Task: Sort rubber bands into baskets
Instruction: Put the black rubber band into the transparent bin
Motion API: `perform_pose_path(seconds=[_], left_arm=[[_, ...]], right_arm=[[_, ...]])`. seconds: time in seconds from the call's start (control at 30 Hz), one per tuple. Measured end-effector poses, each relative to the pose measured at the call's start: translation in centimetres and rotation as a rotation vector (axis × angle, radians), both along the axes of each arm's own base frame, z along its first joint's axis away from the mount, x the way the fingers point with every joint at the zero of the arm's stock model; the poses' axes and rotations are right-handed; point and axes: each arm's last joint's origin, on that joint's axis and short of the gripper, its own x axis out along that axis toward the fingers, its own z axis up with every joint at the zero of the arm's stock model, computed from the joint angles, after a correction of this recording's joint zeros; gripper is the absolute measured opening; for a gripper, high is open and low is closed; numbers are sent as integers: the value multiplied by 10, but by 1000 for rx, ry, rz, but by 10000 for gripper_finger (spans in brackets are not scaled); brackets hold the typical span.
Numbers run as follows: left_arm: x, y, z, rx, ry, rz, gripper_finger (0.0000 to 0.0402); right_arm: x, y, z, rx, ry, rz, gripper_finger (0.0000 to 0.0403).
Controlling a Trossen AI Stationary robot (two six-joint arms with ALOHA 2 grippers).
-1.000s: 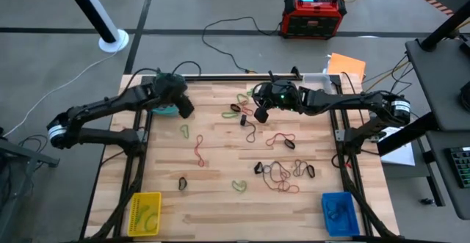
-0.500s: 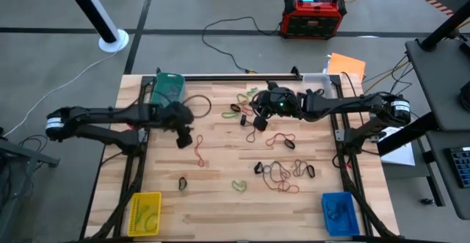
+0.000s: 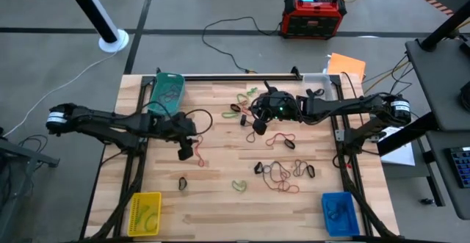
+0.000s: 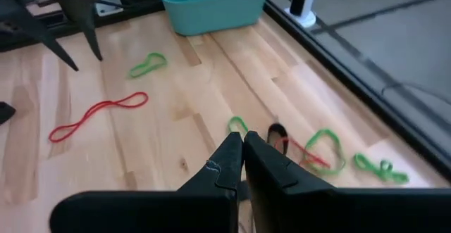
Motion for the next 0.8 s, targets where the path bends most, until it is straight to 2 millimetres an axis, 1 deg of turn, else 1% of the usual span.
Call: perform_pose_path(seconds=[0.2,0.43,0.53,0.7,0.73,0.8], left_arm=[[3,0,1,26,-42,-27,111],[6,3,3,126,-79,13,111],[7,4,5,167,-83,7,111],[10,4,7,268,-109,-96,111],[11,4,6,294,-114,-122,111],[12,4,6,343,-121,-169,111]], right_arm=[[0,0,-11,79,28,-56,9],[13,-3,-38,192,90,-132,9],[20,-4,-46,208,129,-146,9],[36,-7,-50,153,162,-101,9],[39,-8,-50,163,157,-108,9],[47,-9,-47,236,127,-167,9]])
